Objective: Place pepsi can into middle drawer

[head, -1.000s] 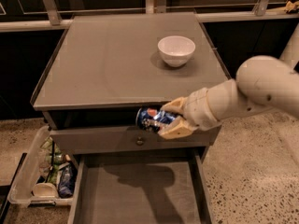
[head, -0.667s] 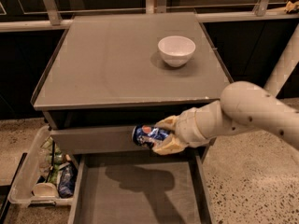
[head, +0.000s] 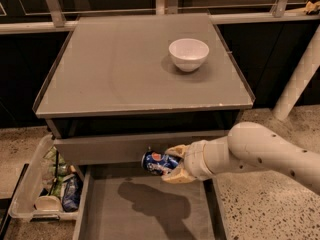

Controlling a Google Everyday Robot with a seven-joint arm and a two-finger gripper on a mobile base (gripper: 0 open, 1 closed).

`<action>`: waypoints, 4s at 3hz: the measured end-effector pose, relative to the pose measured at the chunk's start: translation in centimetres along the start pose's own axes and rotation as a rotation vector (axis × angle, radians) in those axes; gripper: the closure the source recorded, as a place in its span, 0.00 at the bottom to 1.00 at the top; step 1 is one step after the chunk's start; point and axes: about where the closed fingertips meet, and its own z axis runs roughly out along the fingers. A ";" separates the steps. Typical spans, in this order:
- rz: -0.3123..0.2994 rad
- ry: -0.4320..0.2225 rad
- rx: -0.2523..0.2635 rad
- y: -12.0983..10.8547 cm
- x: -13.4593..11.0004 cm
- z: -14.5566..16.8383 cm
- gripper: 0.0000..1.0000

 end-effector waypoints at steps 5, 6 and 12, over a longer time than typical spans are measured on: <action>0.138 -0.091 -0.041 4.5 10.8 10.1 1.00; 0.182 -0.107 -0.042 5.8 14.2 13.3 1.00; 0.248 -0.001 0.036 3.8 20.6 20.9 0.28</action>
Offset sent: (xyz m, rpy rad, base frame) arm 0.0016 -0.0119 -0.0307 -0.0127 0.0046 -0.0510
